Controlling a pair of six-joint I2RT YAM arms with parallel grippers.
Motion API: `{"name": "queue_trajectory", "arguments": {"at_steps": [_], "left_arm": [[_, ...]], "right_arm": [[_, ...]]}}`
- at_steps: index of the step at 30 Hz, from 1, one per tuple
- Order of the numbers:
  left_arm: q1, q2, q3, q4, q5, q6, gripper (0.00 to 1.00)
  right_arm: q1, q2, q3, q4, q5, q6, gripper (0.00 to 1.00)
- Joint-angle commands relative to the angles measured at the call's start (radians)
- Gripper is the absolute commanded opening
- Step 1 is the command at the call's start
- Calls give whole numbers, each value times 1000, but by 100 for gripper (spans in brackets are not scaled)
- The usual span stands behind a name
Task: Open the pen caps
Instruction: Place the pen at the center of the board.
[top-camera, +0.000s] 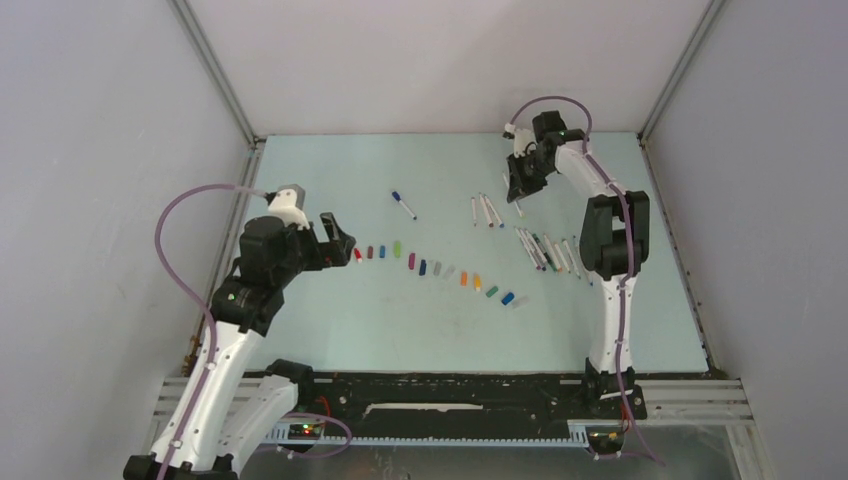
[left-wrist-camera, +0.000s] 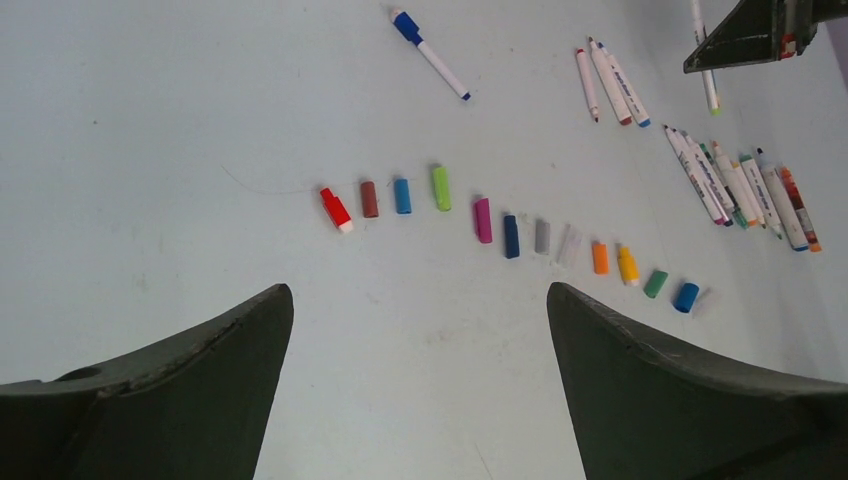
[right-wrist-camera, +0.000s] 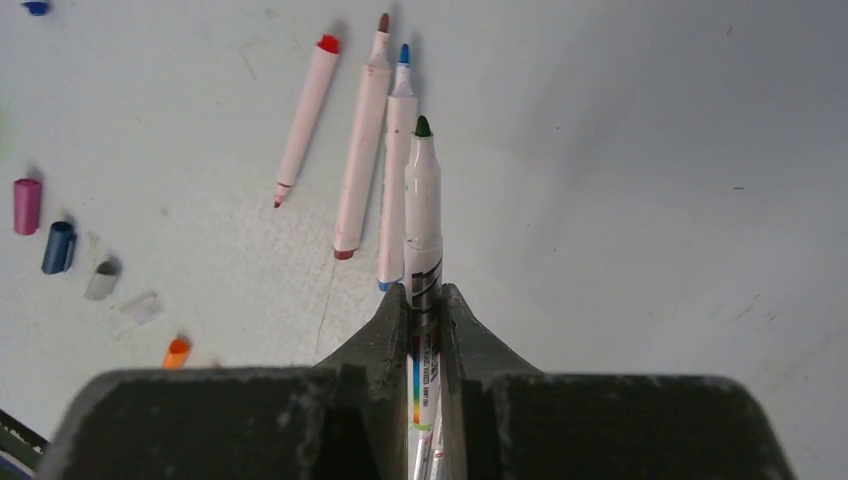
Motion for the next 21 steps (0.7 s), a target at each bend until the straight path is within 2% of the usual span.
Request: {"name": "queue_trajectory", "arguments": {"at_steps": [1, 21], "left_arm": [[15, -13, -1, -5, -8, 54, 100], [21, -9, -12, -12, -55, 75, 100]], "right_arm": [[12, 42, 55, -14, 56, 32, 11], [69, 182, 192, -29, 163, 87, 19]]}}
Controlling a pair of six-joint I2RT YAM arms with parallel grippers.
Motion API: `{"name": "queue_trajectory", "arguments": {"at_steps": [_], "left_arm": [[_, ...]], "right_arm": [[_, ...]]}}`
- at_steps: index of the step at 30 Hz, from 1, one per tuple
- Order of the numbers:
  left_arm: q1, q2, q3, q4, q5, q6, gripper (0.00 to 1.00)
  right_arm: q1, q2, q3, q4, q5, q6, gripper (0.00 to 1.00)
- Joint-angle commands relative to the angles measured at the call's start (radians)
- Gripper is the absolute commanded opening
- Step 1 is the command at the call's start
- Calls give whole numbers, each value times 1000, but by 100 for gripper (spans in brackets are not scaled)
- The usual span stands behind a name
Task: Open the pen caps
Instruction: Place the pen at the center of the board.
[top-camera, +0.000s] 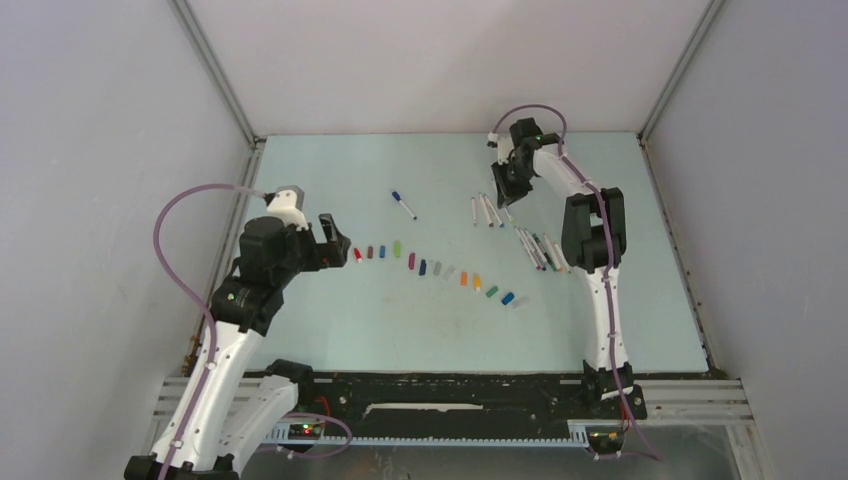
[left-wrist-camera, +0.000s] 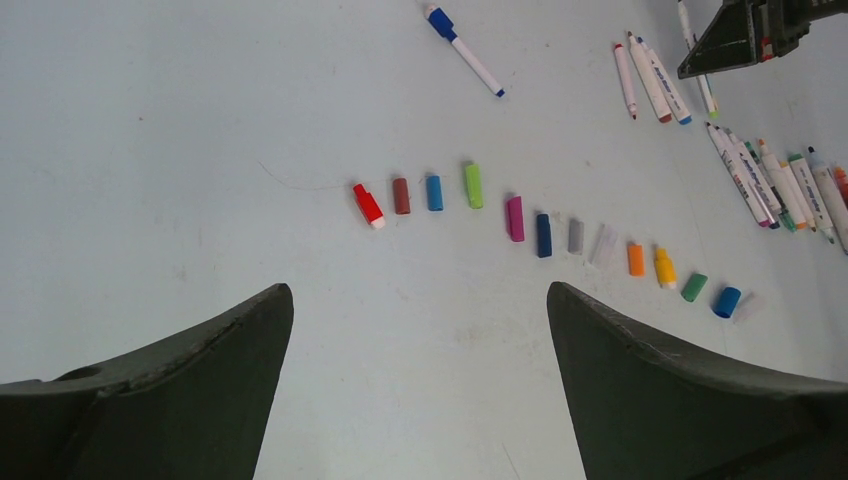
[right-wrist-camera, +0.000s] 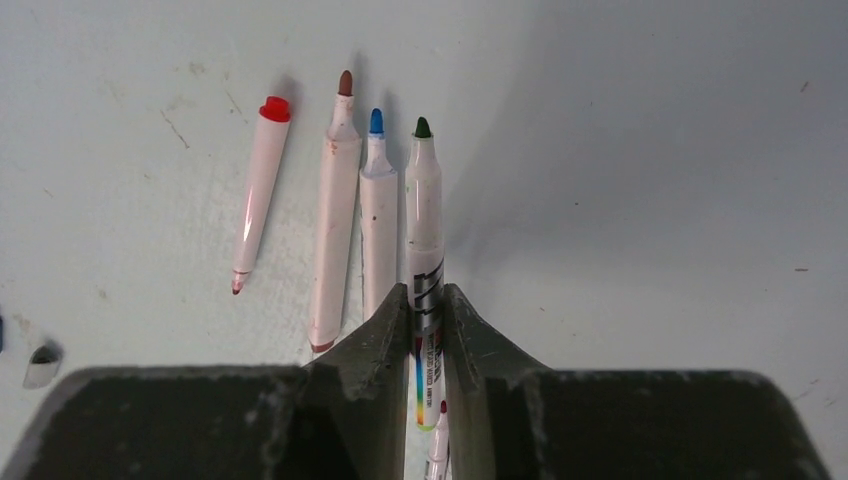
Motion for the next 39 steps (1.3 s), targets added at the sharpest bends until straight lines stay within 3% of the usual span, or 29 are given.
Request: {"name": "queue_trajectory", "arguments": {"at_steps": [1, 20, 33, 39], "left_arm": [[10, -5, -12, 7, -11, 28, 100], [12, -7, -12, 8, -5, 28, 100], [12, -13, -13, 9, -3, 28, 100], [12, -14, -14, 10, -2, 28, 100]], "right_arm": [[8, 22, 57, -3, 41, 25, 19], [36, -46, 63, -9, 47, 17, 26], [149, -107, 68, -8, 100, -15, 26], [209, -114, 87, -8, 25, -4, 26]]}}
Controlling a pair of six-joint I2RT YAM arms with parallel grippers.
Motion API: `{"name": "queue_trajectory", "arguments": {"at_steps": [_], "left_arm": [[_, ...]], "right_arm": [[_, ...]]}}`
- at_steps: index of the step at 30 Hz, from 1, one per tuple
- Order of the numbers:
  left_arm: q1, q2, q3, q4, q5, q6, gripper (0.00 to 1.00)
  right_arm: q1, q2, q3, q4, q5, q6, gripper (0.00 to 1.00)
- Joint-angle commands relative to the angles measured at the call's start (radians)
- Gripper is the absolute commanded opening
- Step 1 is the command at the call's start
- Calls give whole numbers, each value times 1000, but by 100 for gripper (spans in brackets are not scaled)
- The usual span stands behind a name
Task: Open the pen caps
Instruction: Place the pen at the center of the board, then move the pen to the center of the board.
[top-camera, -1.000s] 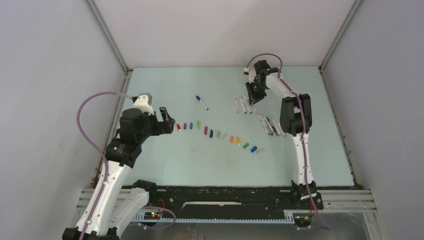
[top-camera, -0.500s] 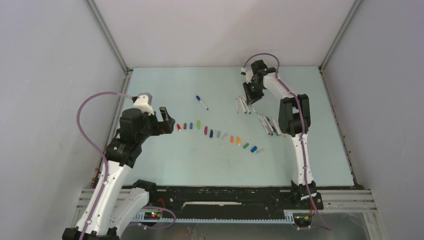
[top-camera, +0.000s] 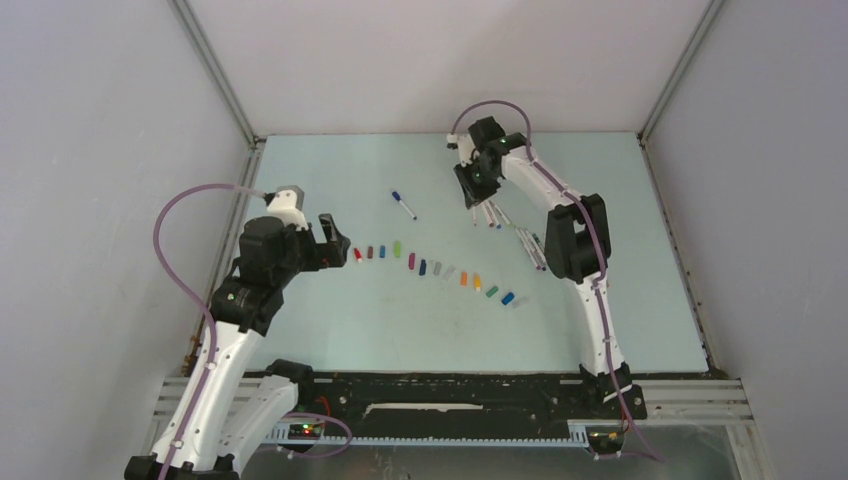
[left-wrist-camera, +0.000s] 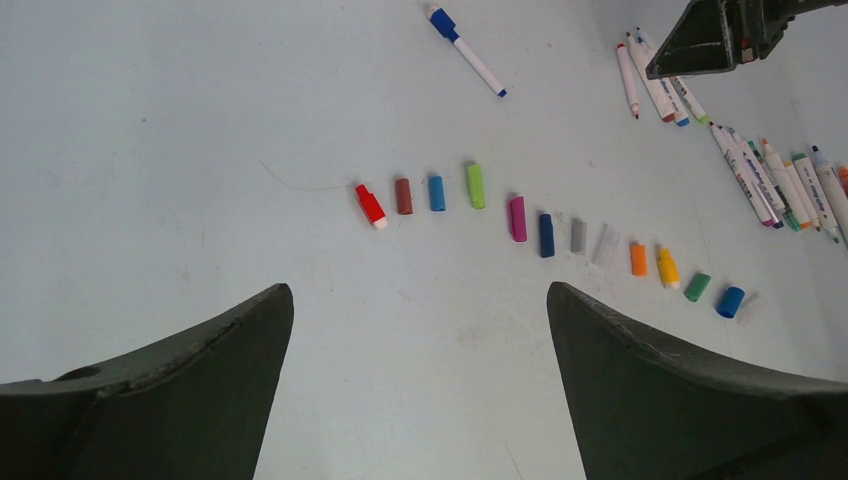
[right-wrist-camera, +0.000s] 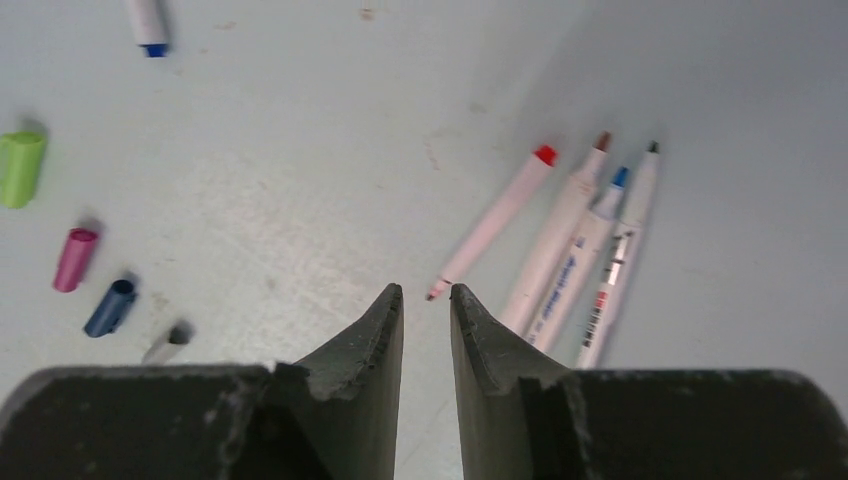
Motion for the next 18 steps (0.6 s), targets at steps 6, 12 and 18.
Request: {"name": "queue_trajectory", "arguments": {"at_steps": [6, 12, 18], "left_arm": [[11, -12, -13, 11, -7, 21, 100], [13, -9, -13, 8, -18, 23, 100], [19, 1, -13, 11, -15, 23, 100]], "right_arm": [[107, -17, 138, -3, -126, 26, 27], [162, 76, 264, 7, -104, 40, 30], [210, 157, 349, 32, -36, 45, 34]]}}
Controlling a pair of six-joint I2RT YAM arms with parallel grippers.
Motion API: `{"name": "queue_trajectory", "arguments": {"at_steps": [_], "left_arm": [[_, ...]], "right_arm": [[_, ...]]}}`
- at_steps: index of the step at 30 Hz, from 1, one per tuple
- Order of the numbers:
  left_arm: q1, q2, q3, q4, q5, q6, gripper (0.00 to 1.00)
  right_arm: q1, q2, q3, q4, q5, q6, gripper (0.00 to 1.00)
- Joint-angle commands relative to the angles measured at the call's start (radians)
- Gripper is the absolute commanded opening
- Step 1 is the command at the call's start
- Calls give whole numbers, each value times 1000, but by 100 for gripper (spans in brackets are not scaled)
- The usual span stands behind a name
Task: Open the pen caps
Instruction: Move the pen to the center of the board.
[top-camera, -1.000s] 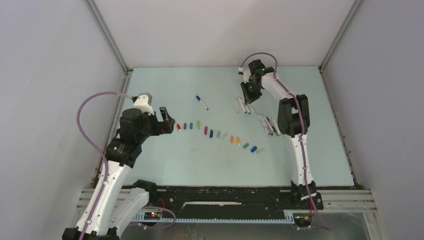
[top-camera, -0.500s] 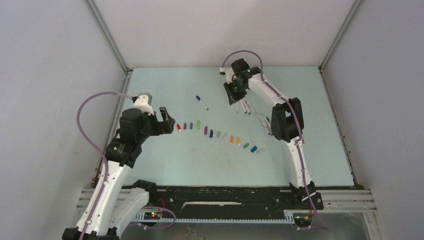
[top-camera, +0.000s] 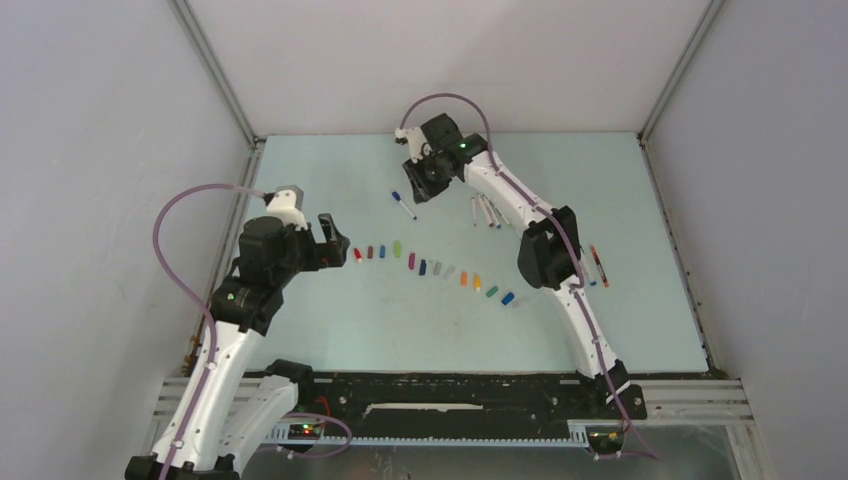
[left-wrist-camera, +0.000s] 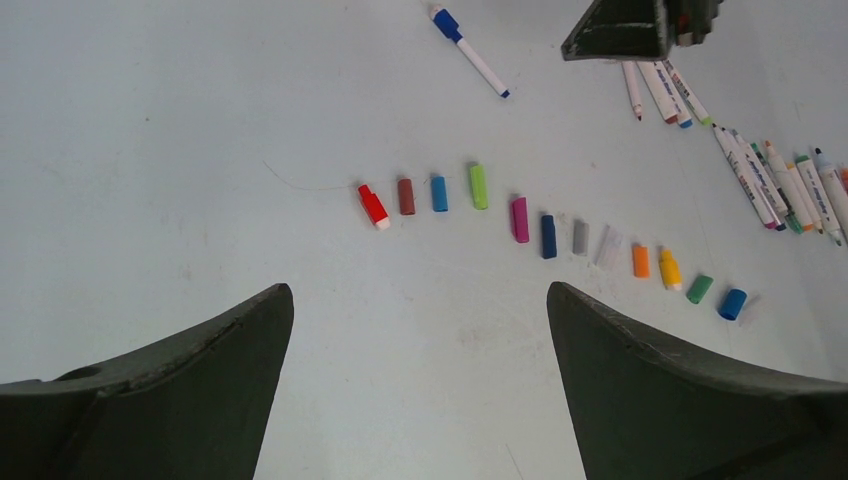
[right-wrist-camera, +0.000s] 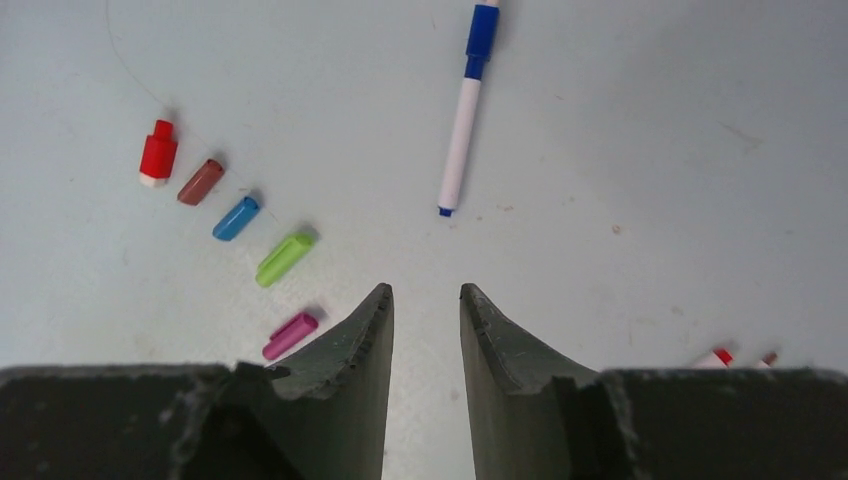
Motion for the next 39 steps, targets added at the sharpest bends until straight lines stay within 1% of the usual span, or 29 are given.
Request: {"name": "queue_trajectory", "arguments": {"at_steps": [1, 3, 5, 9, 16, 25, 39], "left_arm": [[16, 4, -13, 11, -12, 23, 100], [19, 8, -13, 12, -10, 23, 100], [22, 12, -13, 12, -8, 23, 100], [26, 13, -15, 12, -6, 23, 100], [30, 16, -15, 14, 3, 23, 100], [35, 19, -15, 15, 6, 23, 100], [39, 22, -16, 16, 12, 23, 100]], "right_arm": [[32, 82, 74, 27, 69, 12, 34], [53, 95, 79, 53, 136, 36, 38], [67, 108, 87, 82, 192, 43, 38], [78, 125, 93, 120, 231, 65, 38], [85, 157, 93, 162, 258, 69, 36], [95, 200, 119, 163, 281, 66, 26], [97, 226, 121, 157, 256, 60, 26]]}}
